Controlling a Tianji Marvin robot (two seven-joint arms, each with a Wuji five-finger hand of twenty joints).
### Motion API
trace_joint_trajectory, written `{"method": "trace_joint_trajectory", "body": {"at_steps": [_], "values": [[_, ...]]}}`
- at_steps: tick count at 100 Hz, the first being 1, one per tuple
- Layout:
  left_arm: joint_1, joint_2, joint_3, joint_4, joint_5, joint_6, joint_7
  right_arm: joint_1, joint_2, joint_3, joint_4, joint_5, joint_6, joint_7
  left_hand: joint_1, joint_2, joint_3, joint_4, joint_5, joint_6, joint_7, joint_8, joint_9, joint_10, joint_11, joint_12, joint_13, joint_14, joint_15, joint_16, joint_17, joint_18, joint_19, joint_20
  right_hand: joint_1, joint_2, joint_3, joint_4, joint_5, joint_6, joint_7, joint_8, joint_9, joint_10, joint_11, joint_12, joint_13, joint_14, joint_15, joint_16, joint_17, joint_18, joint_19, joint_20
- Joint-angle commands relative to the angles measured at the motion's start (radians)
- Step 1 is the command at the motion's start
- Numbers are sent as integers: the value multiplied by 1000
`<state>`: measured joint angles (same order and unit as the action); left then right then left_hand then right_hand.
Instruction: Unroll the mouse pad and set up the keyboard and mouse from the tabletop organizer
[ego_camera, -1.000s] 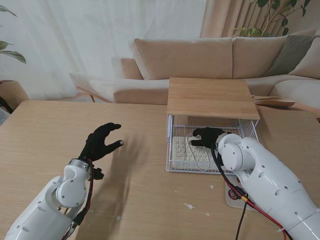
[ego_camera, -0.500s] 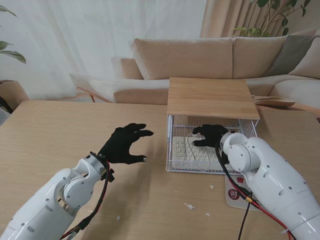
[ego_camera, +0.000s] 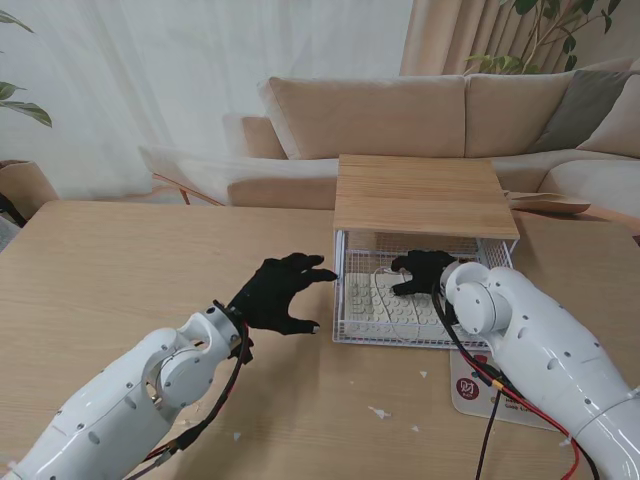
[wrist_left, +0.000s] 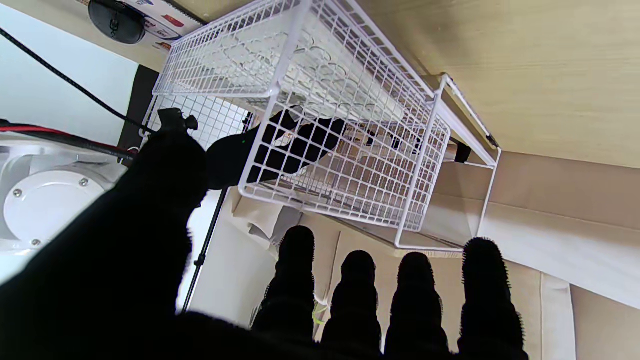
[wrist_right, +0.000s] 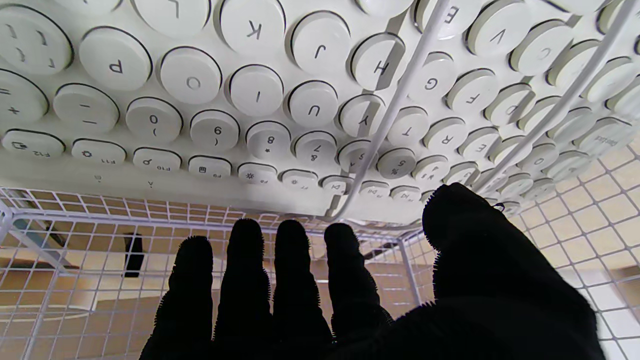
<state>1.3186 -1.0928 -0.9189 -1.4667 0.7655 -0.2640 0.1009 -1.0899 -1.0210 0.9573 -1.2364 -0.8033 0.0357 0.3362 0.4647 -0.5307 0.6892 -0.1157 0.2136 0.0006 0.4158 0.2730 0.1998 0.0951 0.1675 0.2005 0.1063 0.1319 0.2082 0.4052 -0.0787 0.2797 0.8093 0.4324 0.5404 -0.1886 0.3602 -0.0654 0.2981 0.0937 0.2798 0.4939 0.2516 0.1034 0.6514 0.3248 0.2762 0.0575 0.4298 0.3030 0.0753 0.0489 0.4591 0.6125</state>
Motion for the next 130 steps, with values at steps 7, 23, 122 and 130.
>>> {"method": "trace_joint_trajectory", "body": {"at_steps": [7, 23, 122, 130], "values": [[-12, -14, 17, 10, -8, 17, -8, 28, -9, -18, 19, 16, 1, 25, -20, -6, 22, 7, -21, -37, 19, 4, -35, 0, -25, 24, -40, -10, -27, 20, -5, -11, 23, -5, -43, -15, 18, 9, -17, -4, 1, 15, -22, -9, -7, -7, -29, -12, -11, -12, -15, -6, -30, -17], [-27, -16, 34, 18, -12, 18, -6, 57, -12, -47, 45, 44, 13, 33, -18, 11, 16, 9, -18, -52, 21, 4, -33, -1, -27, 32, -39, -12, -27, 24, -5, -11, 24, -7, -53, -14, 12, 9, 6, 5, 14, 23, 13, 0, -1, -5, 9, 14, 28, 6, -5, 14, -35, -10], [-44, -17, 55, 6, -29, 48, -36, 41, -23, 2, 10, 134, 39, 41, -13, 88, -16, 30, 1, -33, 22, 4, -16, -22, 3, 11, -32, -14, -10, 20, -6, -11, 40, -10, -12, 31, -53, 16, 202, 73, 65, 34, 297, 69, 233, 158, 262, 145, 413, 190, 137, 100, 116, 139], [-44, -17, 55, 6, -31, 51, -37, 44, -25, -1, 17, 131, 32, 27, -13, 89, -17, 30, 1, -33, 22, 4, -16, -24, 4, 9, -32, -15, -10, 20, -6, -11, 41, -10, -19, 27, -36, 14, 192, 61, 62, 29, 282, 60, 218, 163, 244, 133, 392, 181, 120, 88, 159, 138]]}}
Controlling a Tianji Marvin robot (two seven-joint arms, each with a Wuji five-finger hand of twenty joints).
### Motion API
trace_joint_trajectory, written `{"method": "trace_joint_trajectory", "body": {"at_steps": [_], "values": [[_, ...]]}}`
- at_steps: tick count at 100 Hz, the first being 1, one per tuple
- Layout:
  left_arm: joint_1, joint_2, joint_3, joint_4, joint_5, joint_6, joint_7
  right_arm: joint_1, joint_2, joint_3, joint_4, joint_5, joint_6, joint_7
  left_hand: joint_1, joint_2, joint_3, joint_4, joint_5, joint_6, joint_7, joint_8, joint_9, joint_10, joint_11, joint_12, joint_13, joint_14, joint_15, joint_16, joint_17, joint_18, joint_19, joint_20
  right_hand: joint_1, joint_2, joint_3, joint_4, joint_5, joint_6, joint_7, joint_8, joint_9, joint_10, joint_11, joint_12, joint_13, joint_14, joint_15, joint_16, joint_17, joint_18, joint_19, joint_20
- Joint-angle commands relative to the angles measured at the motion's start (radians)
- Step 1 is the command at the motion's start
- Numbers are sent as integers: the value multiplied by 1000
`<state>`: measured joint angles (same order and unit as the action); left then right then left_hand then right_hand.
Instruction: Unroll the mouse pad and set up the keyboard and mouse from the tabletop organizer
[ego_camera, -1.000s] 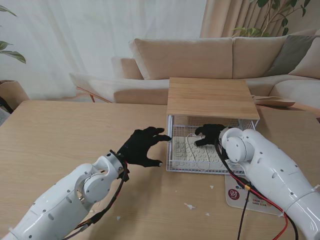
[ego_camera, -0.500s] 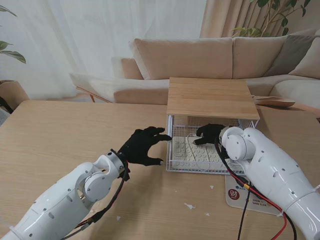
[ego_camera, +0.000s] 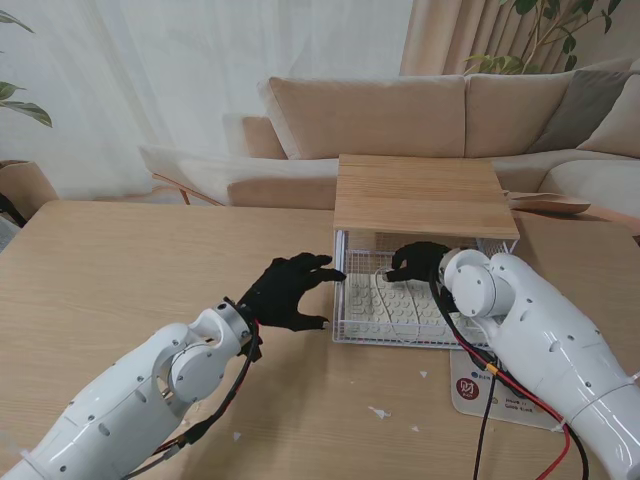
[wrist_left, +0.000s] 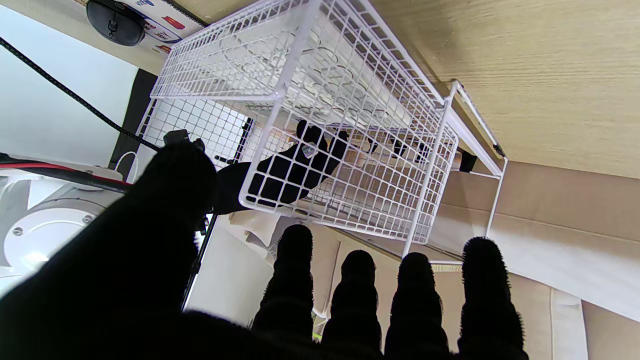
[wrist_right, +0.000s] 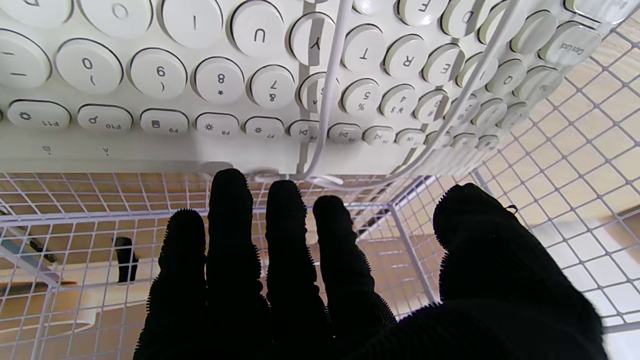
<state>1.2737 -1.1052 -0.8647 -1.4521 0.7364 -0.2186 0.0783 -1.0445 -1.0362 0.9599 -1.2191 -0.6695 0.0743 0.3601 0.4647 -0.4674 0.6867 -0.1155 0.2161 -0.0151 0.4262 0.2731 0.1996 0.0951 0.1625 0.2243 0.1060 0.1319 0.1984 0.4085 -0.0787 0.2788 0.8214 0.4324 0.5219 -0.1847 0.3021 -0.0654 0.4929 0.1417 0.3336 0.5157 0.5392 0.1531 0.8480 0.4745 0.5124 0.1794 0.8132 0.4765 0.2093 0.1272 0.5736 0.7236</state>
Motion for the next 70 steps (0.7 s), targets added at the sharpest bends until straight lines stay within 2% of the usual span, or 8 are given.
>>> {"method": "trace_joint_trajectory", "body": {"at_steps": [1, 10, 13, 27, 42, 52, 70], "values": [[1, -5, 1, -9, -2, 6, -14, -1, -10, -4, 2, -4, -9, -1, -12, 26, -14, 30, -1, -17, 11, 4, -16, -23, 9, -15, -32, -14, 0, 16, -6, -10, 29, -10, -2, 22, 24, 14, -6, 11, 7, 7, -10, 9, 16, 12, 3, 9, 1, 4, -17, 8, 49, 24], [1, -5, 2, -9, -2, 7, -13, 5, -14, -15, 21, -15, -21, -29, -12, 26, -14, 31, 0, -17, 11, 4, -16, -23, 10, -16, -31, -14, 1, 16, -6, -10, 29, -10, -19, 19, 46, 10, -49, -5, -8, 3, -67, -9, -68, -45, -50, -26, -137, -59, -60, -19, 58, -43], [0, -5, 2, -8, -2, 7, -13, 9, -15, -21, 26, -13, -20, -32, -12, 26, -15, 31, 0, -17, 11, 4, -15, -23, 11, -17, -32, -15, 1, 16, -6, -10, 29, -10, -25, 18, 53, 9, -60, -5, -12, 5, -84, -12, -77, -84, -64, -34, -167, -71, -74, -29, 80, -97], [-2, -5, 6, -7, -3, 6, -14, 30, -20, -54, 58, 14, -4, -33, -12, 27, -15, 31, 0, -16, 11, 4, -16, -22, 11, -18, -31, -15, 1, 15, -6, -10, 29, -11, -30, 21, 39, 8, -101, -4, -31, 3, -173, -19, -176, -135, -159, -75, -320, -145, -122, -73, 37, -168], [-4, -6, 8, -6, -4, 9, -15, 53, -18, -90, 77, 38, 19, 5, -13, 27, -17, 31, 4, -22, 12, 4, -14, -23, 14, -19, -31, -15, 2, 15, -6, -10, 29, -11, -48, 26, 19, 8, -116, 11, -48, -5, -204, -4, -227, -157, -187, -76, -359, -165, -155, -82, 6, -194], [-8, -8, 18, -8, -12, 22, -16, 61, -19, -102, 89, 60, 23, 15, -12, 29, -17, 32, 8, -26, 12, 5, -13, -28, 16, -20, -31, -18, 1, 14, -7, -10, 28, -12, -56, 22, 11, 8, -112, 24, -48, -5, -194, 5, -229, -158, -176, -69, -358, -165, -147, -81, 3, -195], [-17, -10, 32, -7, -16, 25, -20, 67, -17, -108, 87, 87, 39, 48, -15, 35, -23, 32, 4, -22, 8, 3, -13, -27, 18, -21, -32, -17, 1, 13, -6, -10, 25, -14, -50, 24, -11, 10, -51, 40, -37, -6, -84, 25, -193, -141, -68, -21, -254, -118, -120, -38, 24, -159]]}}
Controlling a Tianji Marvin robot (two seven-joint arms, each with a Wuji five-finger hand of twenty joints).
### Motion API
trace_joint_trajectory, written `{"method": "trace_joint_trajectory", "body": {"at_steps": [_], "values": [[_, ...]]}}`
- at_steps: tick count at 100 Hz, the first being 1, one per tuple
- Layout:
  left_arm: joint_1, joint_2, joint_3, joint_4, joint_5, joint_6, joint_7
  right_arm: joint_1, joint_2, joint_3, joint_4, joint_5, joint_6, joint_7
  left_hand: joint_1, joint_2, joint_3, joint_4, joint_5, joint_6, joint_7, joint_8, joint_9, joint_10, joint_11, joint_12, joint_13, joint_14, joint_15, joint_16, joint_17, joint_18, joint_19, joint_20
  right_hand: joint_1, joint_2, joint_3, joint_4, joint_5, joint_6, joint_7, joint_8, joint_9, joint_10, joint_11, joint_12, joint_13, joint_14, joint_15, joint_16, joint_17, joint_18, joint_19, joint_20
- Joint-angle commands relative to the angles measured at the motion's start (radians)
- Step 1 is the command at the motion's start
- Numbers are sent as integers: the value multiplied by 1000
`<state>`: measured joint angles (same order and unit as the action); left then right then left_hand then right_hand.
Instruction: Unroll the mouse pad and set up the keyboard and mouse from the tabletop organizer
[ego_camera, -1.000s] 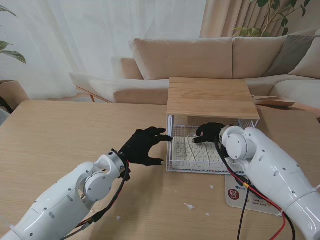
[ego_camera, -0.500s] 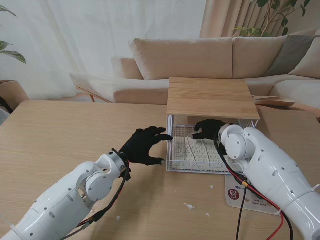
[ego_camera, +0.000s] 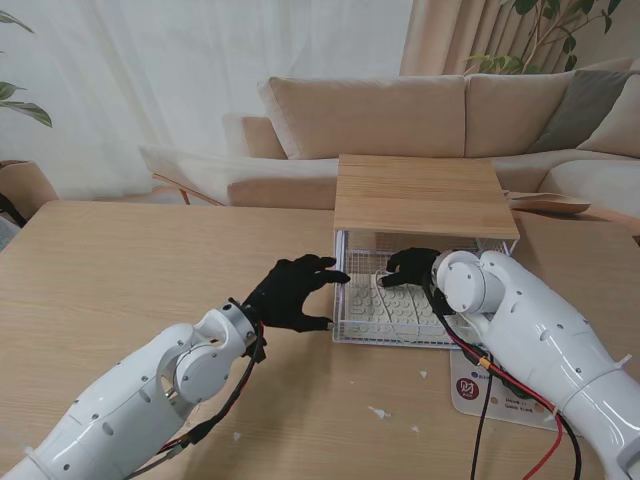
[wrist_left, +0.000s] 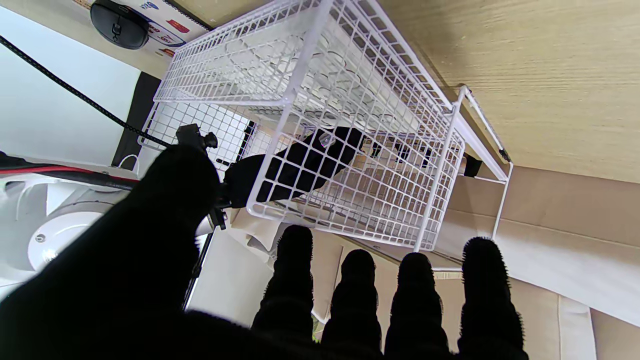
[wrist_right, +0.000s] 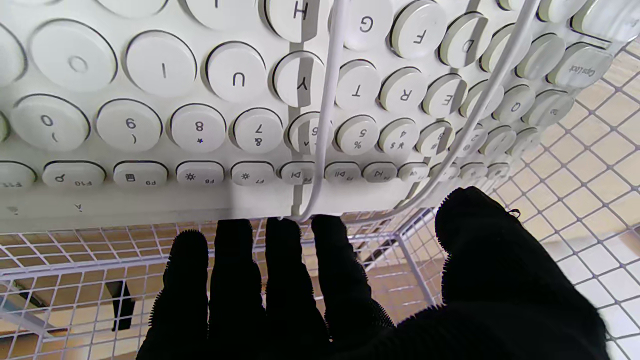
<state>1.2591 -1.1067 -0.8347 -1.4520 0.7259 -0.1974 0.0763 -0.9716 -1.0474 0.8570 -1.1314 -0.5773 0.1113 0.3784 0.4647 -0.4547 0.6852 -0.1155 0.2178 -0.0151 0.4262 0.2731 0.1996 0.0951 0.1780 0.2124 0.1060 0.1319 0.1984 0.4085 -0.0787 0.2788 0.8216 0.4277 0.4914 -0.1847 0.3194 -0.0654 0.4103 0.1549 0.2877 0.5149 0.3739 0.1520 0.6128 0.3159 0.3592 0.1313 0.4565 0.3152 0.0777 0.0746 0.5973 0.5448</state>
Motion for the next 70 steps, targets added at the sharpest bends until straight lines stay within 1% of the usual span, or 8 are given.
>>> {"method": "trace_joint_trajectory", "body": {"at_steps": [1, 19, 25, 34, 45, 58, 70], "values": [[-2, -8, 2, -8, -6, 4, -18, -6, -6, -5, -1, -5, 2, 31, -15, 22, -22, 32, 2, -22, 8, 3, -13, -29, 3, -10, -31, -18, 1, 13, -6, -10, 25, -9, -19, 23, -29, 10, 35, 28, 10, -5, 89, 28, 45, 19, 93, 29, 108, 45, 15, 18, 1, 20], [-2, -7, 1, -9, -5, 4, -22, -4, -4, -8, -6, 8, 10, 49, -16, 24, -26, 32, 2, -21, 7, 3, -13, -28, 4, -11, -32, -19, 1, 13, -6, -10, 25, -10, -9, 17, -32, 12, 78, 39, 21, -6, 159, 37, 72, 31, 161, 55, 151, 64, 57, 40, 12, 29], [-2, -7, 1, -10, -7, 6, -24, -3, -3, -10, -6, 9, 11, 51, -15, 26, -27, 33, 2, -20, 6, 3, -13, -28, 4, -12, -33, -18, 0, 12, -6, -11, 25, -10, -2, 18, -32, 13, 97, 41, 27, -7, 186, 41, 96, 42, 187, 63, 181, 78, 72, 47, 24, 37], [-1, -7, 0, -11, -7, 7, -25, -5, -5, -3, -10, 20, 13, 52, -16, 29, -29, 33, 3, -18, 6, 2, -12, -27, 5, -12, -32, -19, 0, 12, -6, -11, 24, -11, 14, 16, -29, 14, 121, 42, 37, -10, 224, 47, 117, 52, 231, 85, 211, 90, 102, 64, 52, 49], [-3, -8, 2, -10, -11, 10, -27, -9, -7, 10, -18, 25, 9, 44, -18, 34, -33, 33, 4, -17, 6, 2, -12, -27, 5, -13, -32, -19, 0, 12, -6, -11, 22, -12, 30, 17, -22, 16, 156, 44, 56, -14, 271, 54, 152, 68, 303, 108, 233, 96, 156, 97, 131, 68], [-4, -8, 4, -10, -13, 14, -30, -10, -7, 17, -30, 25, 18, 47, -22, 41, -40, 33, 6, -20, 5, 2, -12, -27, 6, -13, -31, -19, -1, 12, -7, -10, 17, -14, 25, 16, 5, 14, 163, 46, 63, -25, 285, 57, 167, 75, 324, 116, 251, 101, 158, 113, 217, 68], [-6, -7, 6, -8, -13, 18, -34, -6, -7, 15, -33, 32, 28, 53, -21, 42, -43, 34, 9, -19, 5, 2, -11, -27, 8, -13, -32, -20, 0, 12, -7, -9, 11, -17, 29, 8, 21, 14, 157, 40, 63, -29, 276, 54, 169, 76, 313, 108, 256, 104, 147, 112, 233, 59]]}}
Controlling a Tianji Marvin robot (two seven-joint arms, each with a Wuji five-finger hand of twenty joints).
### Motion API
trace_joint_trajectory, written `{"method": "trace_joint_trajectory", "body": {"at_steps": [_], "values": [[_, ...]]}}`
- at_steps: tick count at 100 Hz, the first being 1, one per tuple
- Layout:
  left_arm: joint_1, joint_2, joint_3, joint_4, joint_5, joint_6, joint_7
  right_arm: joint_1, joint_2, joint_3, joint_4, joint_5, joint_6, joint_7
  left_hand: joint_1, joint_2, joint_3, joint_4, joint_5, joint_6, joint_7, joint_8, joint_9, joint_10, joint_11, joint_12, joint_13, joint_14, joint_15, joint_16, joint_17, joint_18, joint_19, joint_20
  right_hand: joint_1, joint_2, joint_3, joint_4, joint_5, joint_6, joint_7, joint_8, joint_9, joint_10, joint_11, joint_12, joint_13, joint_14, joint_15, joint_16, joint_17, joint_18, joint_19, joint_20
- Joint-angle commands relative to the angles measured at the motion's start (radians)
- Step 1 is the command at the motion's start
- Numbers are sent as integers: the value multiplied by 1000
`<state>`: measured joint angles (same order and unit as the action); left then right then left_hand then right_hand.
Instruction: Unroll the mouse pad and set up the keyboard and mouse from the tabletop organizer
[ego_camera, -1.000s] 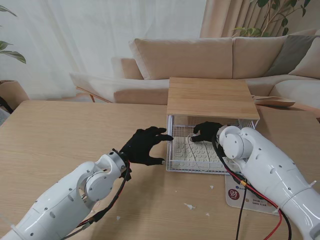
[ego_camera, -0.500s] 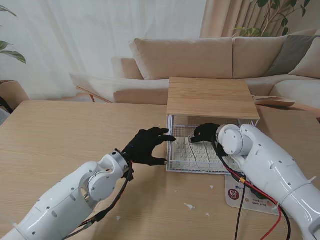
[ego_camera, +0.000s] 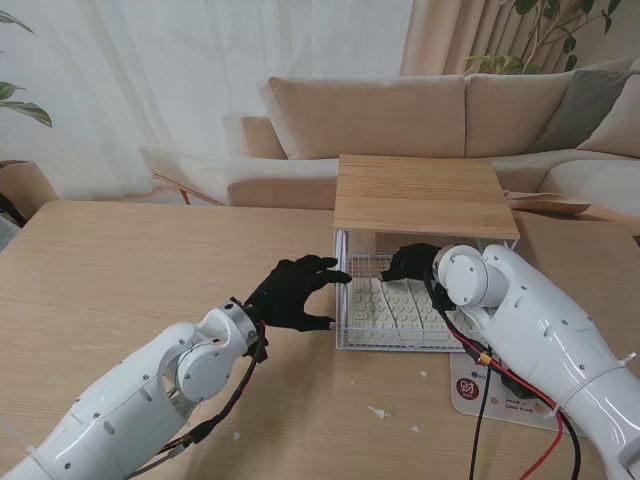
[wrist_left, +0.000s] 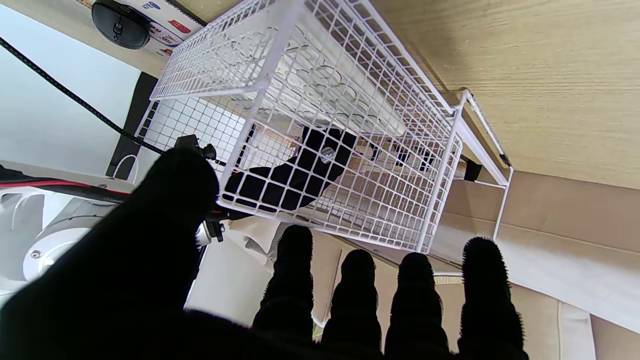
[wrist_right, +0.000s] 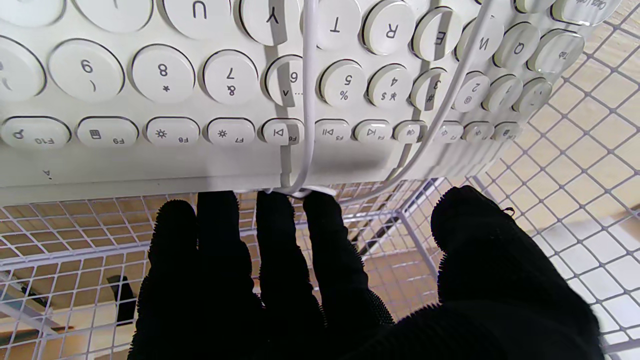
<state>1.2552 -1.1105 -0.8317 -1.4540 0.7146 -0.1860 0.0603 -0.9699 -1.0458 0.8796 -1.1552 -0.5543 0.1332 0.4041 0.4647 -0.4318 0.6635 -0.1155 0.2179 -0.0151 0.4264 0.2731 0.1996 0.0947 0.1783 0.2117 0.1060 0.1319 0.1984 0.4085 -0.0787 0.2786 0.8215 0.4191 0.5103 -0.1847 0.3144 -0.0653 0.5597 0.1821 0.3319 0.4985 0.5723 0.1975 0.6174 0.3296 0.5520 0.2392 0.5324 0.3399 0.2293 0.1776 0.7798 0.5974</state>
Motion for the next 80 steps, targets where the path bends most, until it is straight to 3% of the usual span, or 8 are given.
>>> {"method": "trace_joint_trajectory", "body": {"at_steps": [1, 9, 34, 54, 80], "values": [[-2, -3, 3, -6, -2, 7, -18, -7, -8, -8, -9, 9, 6, 28, -21, 19, -21, 34, 8, -19, 5, 2, -11, -27, 8, -12, -32, -21, -1, 12, -7, -9, 10, -9, 9, 7, 28, 13, 7, 12, 19, -12, 77, 9, 165, 63, 120, -1, 182, 80, -4, 9, 52, 5], [-4, -2, 4, -3, -3, 10, -26, -5, -8, -11, -8, 8, 3, 29, -19, 18, -21, 35, 15, -19, 6, 2, -8, -26, 12, -12, -30, -20, 0, 12, -6, -9, 7, -11, -9, -6, 80, 6, 4, 11, 23, -18, 74, 6, 170, 63, 121, -4, 194, 85, -9, 8, 83, -34], [-11, 0, 9, 0, -10, 24, -44, -3, -2, -9, -16, -4, -2, 49, -14, 18, -4, 38, 61, -11, 91, 49, 7, -33, 90, 22, -18, -38, 37, 15, -5, -9, 5, -12, 10, -38, 126, 5, 9, -2, 33, -17, 75, -4, 217, 91, 136, -10, 265, 117, 1, 0, 130, -29], [-14, 1, 13, -4, -12, 42, -58, -8, 5, 10, -34, -27, -22, 62, -14, 27, 1, 36, 81, -2, 173, 93, 9, -36, 119, 40, -14, -51, 54, 3, -6, -13, -35, -32, 11, -52, 178, -2, 10, -25, 46, -11, 41, -30, 312, 201, 96, -37, 400, 192, -32, -10, 151, -29], [-14, 3, 12, -14, -7, 51, -66, -14, 14, 27, -56, -65, -55, 79, -13, 35, -6, 36, 82, -1, 193, 105, 9, -37, 119, 39, -14, -52, 50, -2, -4, -10, -64, -46, 18, -69, 212, -7, 203, -108, 146, 35, 58, -46, 361, 332, 72, -58, 391, 191, -57, -7, 116, -44]]}}
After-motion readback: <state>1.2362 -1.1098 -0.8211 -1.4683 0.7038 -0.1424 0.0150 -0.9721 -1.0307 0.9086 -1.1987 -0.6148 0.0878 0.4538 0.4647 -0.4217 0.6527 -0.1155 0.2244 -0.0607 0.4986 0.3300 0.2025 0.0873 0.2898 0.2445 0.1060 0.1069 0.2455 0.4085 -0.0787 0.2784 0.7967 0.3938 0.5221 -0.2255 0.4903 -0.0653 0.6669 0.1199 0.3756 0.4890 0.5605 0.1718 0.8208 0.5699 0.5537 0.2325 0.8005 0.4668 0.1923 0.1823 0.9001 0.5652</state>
